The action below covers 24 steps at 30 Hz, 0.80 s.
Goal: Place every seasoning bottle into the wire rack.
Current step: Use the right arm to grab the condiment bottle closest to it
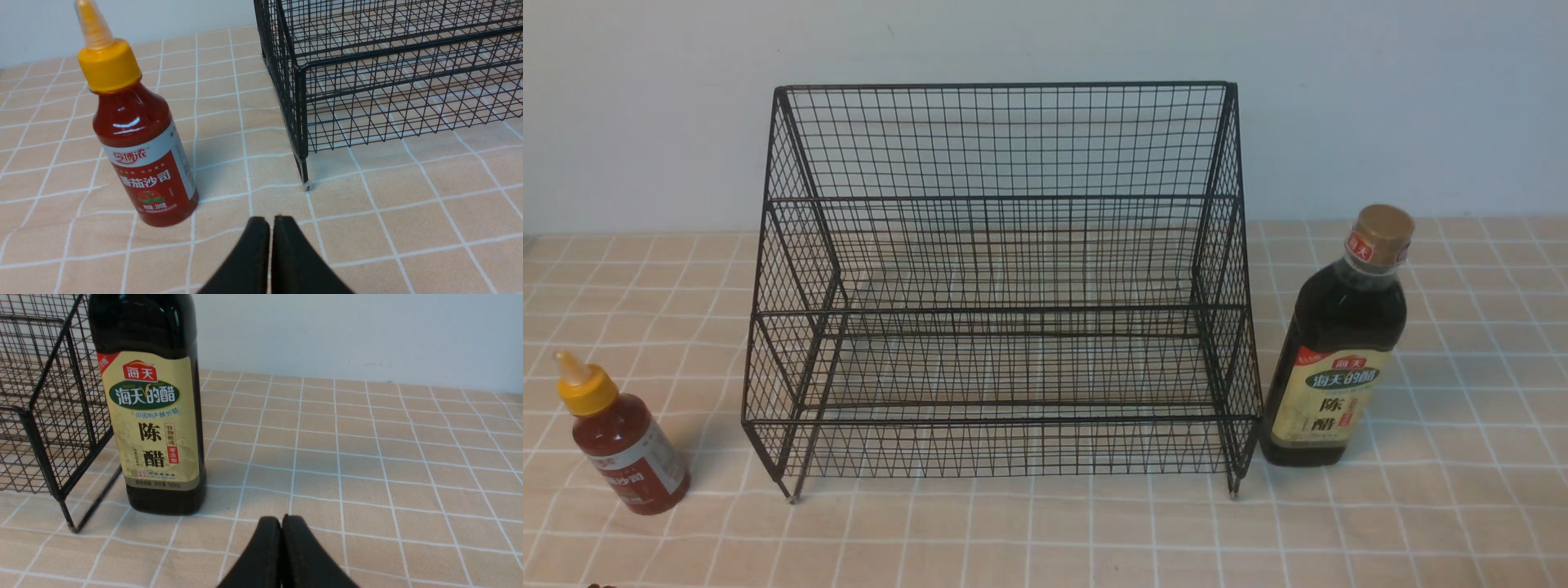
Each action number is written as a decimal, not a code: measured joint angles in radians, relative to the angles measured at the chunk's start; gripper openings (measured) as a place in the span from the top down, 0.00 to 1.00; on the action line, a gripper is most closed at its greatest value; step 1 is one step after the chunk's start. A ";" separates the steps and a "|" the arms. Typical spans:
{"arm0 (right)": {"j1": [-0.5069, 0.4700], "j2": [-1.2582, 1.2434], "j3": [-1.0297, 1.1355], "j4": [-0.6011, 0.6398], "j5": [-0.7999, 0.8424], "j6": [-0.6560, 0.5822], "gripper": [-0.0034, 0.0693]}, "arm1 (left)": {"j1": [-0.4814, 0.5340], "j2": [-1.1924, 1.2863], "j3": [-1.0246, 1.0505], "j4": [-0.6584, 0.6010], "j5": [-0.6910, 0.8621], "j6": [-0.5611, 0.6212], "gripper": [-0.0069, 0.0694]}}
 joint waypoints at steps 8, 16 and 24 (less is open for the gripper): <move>0.000 0.000 0.005 0.037 -0.033 -0.004 0.97 | 0.000 0.000 0.000 0.000 0.000 0.000 0.92; 0.000 0.000 0.009 0.282 -0.330 -0.004 0.97 | 0.000 0.000 0.000 0.000 0.000 0.000 0.92; 0.000 0.000 0.009 0.446 -0.435 -0.008 0.97 | 0.000 0.000 0.000 0.000 0.000 0.000 0.92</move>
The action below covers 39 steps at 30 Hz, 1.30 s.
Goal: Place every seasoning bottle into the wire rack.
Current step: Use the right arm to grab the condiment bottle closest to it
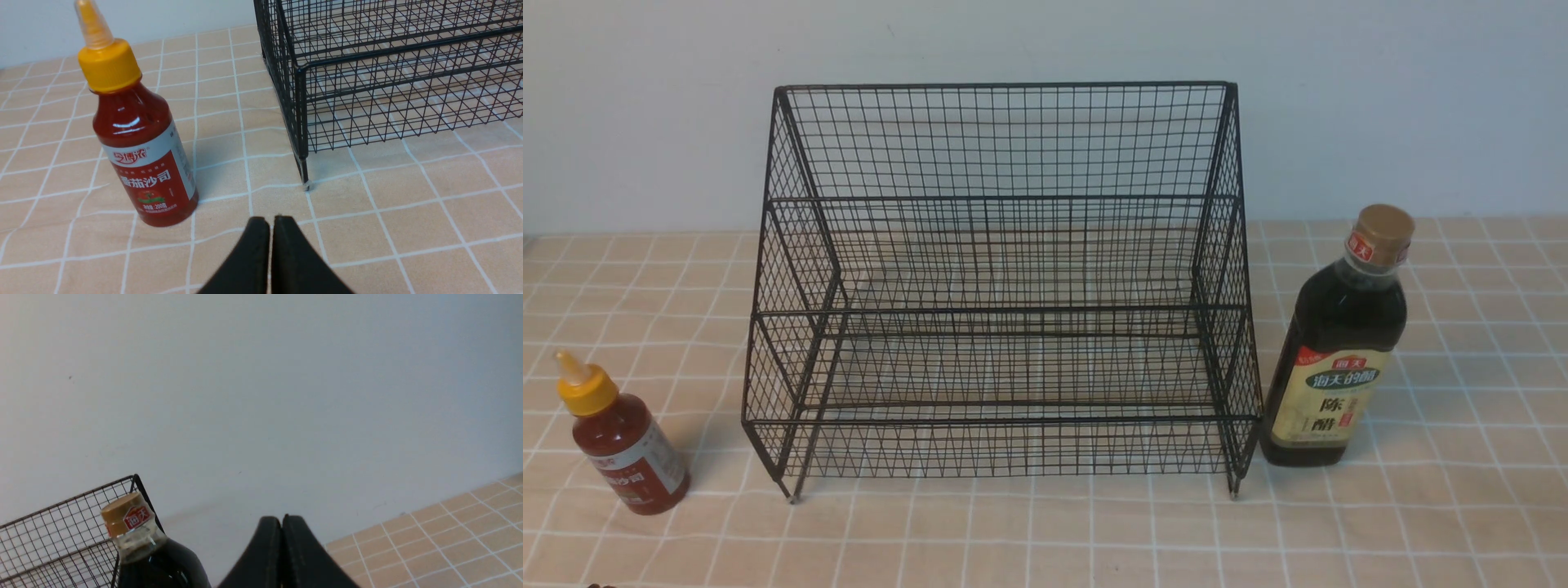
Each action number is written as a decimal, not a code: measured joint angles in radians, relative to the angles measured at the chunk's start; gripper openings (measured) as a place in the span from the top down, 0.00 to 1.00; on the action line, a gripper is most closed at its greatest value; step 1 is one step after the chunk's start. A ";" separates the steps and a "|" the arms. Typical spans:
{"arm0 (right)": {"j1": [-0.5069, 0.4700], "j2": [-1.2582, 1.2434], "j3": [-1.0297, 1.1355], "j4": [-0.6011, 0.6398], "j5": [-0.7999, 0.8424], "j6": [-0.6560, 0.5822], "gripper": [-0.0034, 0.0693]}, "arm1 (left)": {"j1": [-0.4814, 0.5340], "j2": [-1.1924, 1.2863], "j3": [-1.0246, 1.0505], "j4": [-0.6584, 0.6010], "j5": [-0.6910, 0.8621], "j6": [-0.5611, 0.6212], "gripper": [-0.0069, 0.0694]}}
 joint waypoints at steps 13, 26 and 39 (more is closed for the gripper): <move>0.000 0.038 -0.118 -0.075 -0.075 0.003 0.97 | 0.000 0.000 0.000 0.000 0.000 0.000 0.92; 0.062 0.674 -0.480 -0.289 0.074 -0.003 0.85 | 0.000 0.000 0.000 0.000 0.000 0.000 0.92; 0.342 1.016 -0.578 -0.352 -0.190 -0.005 0.47 | 0.000 0.000 0.000 0.000 0.000 0.000 0.92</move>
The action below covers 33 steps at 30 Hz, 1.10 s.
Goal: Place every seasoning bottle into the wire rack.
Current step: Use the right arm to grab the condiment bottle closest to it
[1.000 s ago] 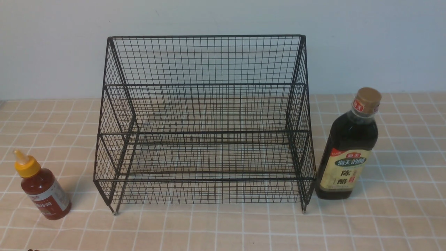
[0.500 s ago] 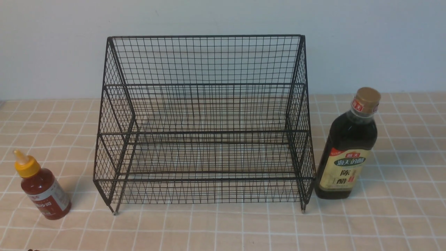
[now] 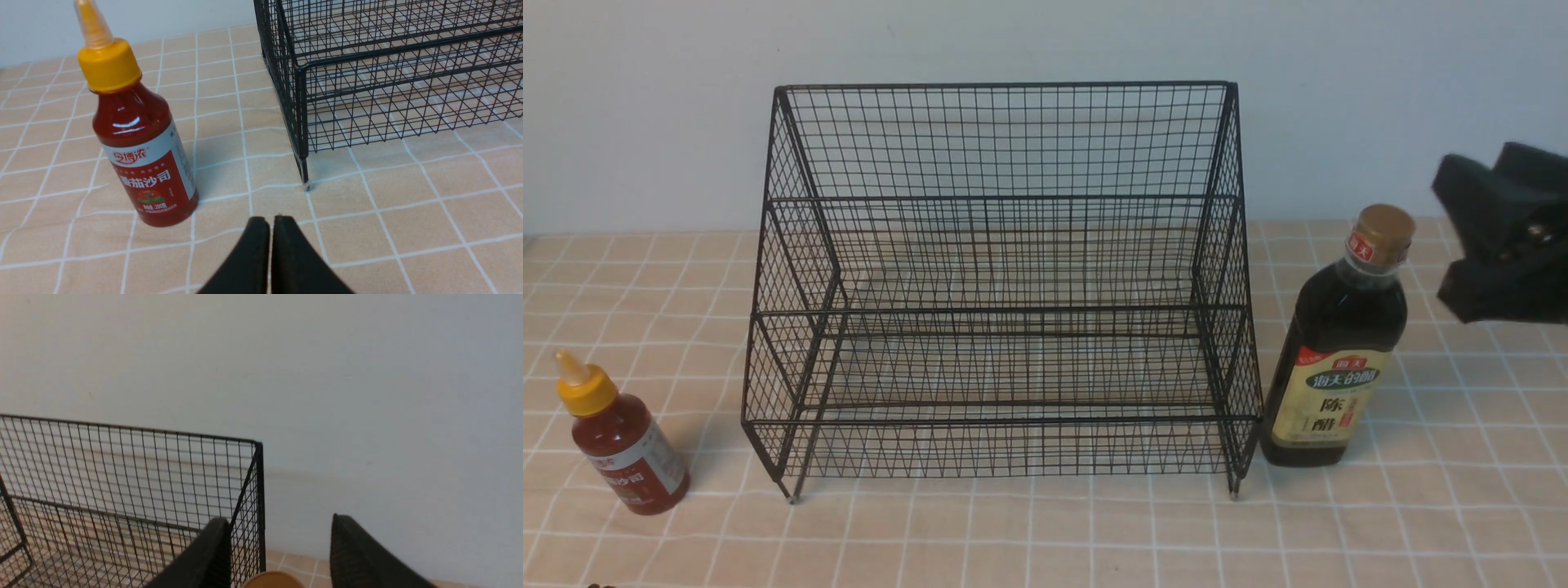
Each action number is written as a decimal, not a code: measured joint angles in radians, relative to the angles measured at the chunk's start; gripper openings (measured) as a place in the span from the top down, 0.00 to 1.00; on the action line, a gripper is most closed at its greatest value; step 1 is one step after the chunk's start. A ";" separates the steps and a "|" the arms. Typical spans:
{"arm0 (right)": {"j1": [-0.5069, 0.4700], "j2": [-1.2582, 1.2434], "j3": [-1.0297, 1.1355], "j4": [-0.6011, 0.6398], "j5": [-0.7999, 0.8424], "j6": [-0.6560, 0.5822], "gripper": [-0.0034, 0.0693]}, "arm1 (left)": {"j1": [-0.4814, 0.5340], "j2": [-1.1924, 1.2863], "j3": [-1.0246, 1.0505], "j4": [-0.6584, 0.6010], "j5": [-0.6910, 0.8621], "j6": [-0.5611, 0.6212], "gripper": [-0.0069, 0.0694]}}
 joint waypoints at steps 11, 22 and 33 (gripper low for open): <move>0.007 0.136 -0.013 -0.001 -0.110 0.000 0.21 | 0.000 0.000 0.000 0.000 0.000 0.000 0.92; 0.007 0.294 -0.013 -0.001 -0.153 0.000 0.20 | 0.000 0.000 0.000 0.000 0.000 0.000 0.92; 0.008 0.311 -0.013 0.004 -0.166 -0.075 0.52 | 0.000 0.000 0.000 0.000 0.000 0.000 0.92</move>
